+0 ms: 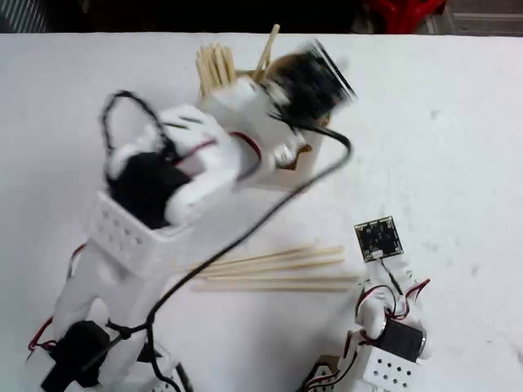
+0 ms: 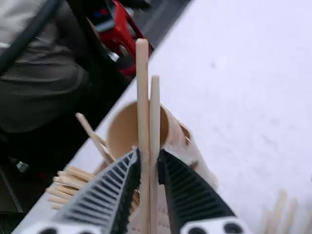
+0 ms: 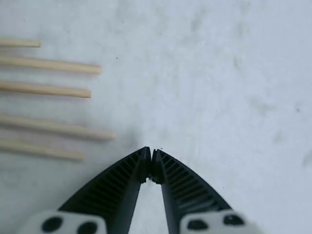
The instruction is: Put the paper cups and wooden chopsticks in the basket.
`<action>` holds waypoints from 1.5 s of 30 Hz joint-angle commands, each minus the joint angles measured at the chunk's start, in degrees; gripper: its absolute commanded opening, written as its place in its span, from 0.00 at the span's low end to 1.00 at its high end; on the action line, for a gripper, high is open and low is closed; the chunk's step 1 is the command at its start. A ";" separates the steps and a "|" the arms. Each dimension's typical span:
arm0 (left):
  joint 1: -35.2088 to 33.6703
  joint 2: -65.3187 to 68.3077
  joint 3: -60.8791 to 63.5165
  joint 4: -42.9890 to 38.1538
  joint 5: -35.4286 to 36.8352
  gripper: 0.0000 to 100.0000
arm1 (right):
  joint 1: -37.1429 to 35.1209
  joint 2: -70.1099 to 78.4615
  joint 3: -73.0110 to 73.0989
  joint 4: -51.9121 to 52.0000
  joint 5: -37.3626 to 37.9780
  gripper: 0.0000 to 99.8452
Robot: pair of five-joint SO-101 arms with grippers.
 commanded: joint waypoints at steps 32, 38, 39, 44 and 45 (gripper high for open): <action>-17.45 -2.24 16.00 -51.25 23.12 0.02 | 0.31 -0.48 0.35 0.22 0.26 0.02; -17.27 -2.24 16.00 -51.25 23.21 0.02 | 0.31 -0.48 0.35 0.22 0.26 0.02; -17.27 -2.24 16.00 -51.25 23.21 0.02 | 0.31 -0.48 0.35 0.22 0.26 0.02; -17.45 -2.24 16.00 -51.16 25.49 0.06 | 0.31 -0.48 0.35 0.22 0.26 0.02; -17.45 -2.33 16.00 -50.73 26.20 0.08 | 0.31 -0.48 0.35 0.22 0.26 0.02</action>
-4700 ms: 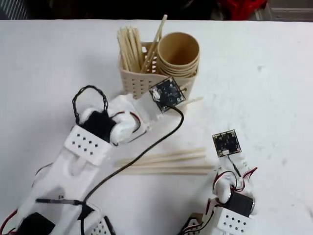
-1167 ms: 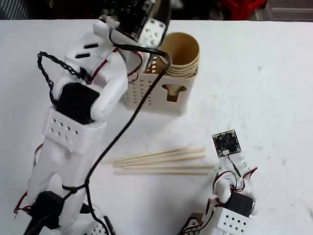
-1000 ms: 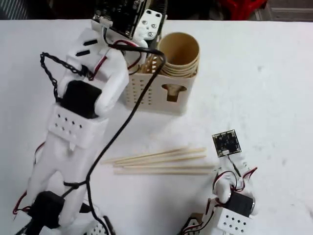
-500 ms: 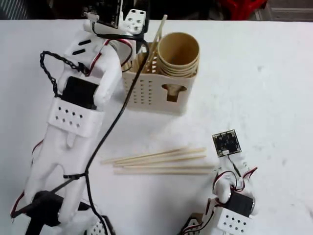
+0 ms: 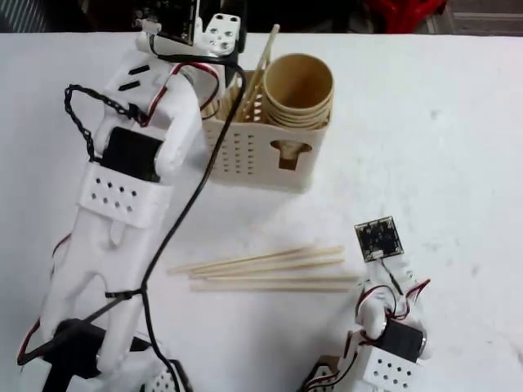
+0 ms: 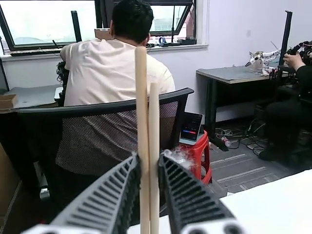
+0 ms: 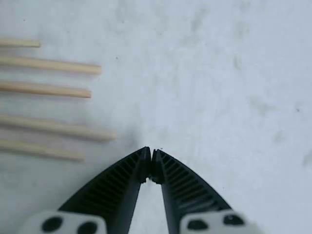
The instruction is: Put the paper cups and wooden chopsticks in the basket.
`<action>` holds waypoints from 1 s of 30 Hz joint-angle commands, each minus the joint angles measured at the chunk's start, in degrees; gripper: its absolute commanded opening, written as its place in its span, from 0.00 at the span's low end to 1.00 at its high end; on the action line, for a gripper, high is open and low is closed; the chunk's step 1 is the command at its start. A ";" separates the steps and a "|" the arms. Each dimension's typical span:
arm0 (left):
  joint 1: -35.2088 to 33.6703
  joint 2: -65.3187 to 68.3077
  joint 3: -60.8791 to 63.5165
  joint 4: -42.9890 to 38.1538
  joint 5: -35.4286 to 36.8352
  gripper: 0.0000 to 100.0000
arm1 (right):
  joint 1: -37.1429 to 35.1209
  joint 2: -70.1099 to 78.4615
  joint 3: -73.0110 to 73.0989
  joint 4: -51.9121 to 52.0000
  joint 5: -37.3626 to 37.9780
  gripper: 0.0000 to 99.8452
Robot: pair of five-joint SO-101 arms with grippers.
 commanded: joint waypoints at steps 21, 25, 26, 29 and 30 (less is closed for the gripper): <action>7.34 -15.08 -0.53 45.01 -8.97 0.07 | 0.31 -0.48 0.35 0.22 0.26 0.02; 14.37 -16.22 8.88 57.32 -21.71 0.07 | 0.31 -0.48 0.35 0.22 0.26 0.02; 14.73 -16.13 12.92 57.14 -23.21 0.07 | 0.31 -0.48 0.35 0.22 0.26 0.02; 15.16 -16.13 27.52 50.73 -25.32 0.07 | 0.31 -0.48 0.35 0.22 0.26 0.02; 15.16 -15.96 32.53 46.86 -26.29 0.07 | 0.31 -0.48 0.35 0.22 0.26 0.02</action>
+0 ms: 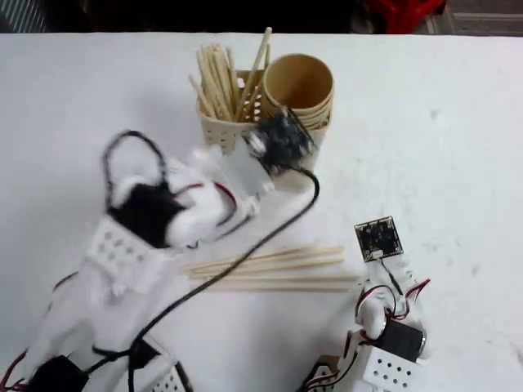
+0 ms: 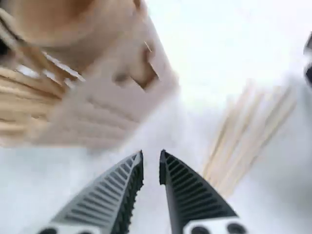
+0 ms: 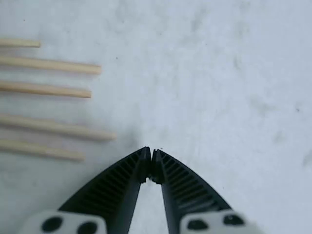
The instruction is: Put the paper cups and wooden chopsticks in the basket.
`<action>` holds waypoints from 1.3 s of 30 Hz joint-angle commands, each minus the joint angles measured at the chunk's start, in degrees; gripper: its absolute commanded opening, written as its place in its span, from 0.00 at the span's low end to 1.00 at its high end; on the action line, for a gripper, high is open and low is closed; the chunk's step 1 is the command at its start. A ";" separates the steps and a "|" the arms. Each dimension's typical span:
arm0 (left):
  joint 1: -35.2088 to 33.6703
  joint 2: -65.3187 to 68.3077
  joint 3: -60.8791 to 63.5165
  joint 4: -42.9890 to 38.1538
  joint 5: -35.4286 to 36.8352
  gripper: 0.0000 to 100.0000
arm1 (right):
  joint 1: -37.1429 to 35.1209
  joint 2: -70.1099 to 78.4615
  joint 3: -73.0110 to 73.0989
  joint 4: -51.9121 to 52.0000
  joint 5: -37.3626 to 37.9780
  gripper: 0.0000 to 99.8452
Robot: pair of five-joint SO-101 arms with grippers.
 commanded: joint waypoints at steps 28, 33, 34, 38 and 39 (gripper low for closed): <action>2.86 42.42 6.51 -21.71 -12.48 0.14 | 0.31 -0.48 0.35 0.22 0.26 0.02; 5.23 36.35 10.55 -20.84 -12.40 0.14 | 0.31 -0.48 0.35 0.22 0.26 0.02; 5.67 35.12 11.52 -20.92 -12.40 0.14 | 0.31 -0.48 0.35 0.22 0.26 0.02; 6.02 33.54 14.24 -24.00 -12.48 0.14 | 0.31 -0.48 0.35 0.22 0.26 0.02; 6.02 33.63 14.86 -24.70 -12.66 0.14 | 0.31 -0.48 0.35 0.22 0.26 0.02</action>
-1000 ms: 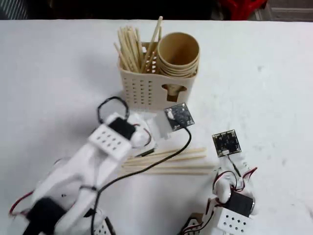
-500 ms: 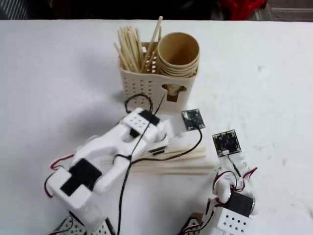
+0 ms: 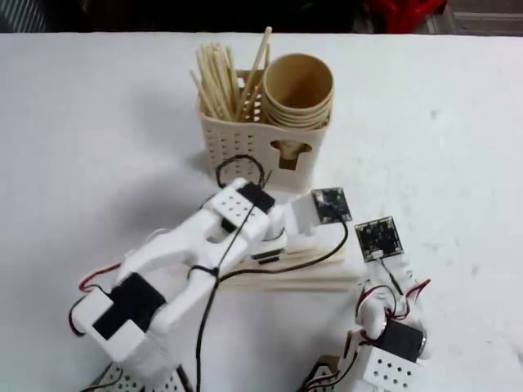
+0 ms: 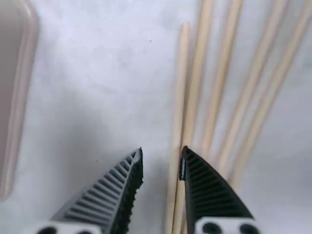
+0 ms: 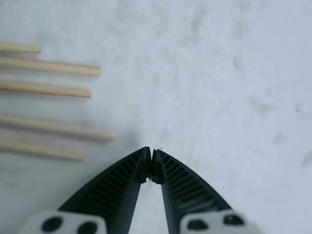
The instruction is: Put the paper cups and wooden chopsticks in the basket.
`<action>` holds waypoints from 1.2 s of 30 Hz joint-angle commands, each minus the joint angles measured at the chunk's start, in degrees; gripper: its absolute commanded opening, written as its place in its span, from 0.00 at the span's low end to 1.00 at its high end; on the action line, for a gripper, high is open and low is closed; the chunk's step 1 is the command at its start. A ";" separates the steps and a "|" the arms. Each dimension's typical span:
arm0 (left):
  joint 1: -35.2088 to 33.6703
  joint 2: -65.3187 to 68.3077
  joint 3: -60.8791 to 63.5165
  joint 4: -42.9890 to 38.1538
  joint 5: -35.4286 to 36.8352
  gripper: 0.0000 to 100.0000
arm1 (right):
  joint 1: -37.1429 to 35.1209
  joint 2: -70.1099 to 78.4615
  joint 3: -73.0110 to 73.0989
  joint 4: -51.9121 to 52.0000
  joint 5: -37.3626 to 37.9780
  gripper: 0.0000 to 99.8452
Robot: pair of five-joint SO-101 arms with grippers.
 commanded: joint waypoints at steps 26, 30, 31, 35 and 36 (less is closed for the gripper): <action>-7.60 -1.01 -9.49 1.85 -0.18 0.02 | 0.31 -0.48 0.35 0.22 0.26 0.02; -7.69 -13.67 -10.46 7.82 -0.09 0.02 | 0.31 -0.48 0.35 0.22 0.26 0.02; -7.52 -17.19 -11.25 9.49 0.00 0.02 | 0.31 -0.48 0.35 0.22 0.26 0.02; -7.78 -30.20 -17.14 12.04 1.93 0.02 | 0.31 -0.48 0.35 0.22 0.26 0.02; -8.04 -32.84 -18.90 11.60 3.78 0.02 | 0.31 -0.48 0.35 0.22 0.26 0.02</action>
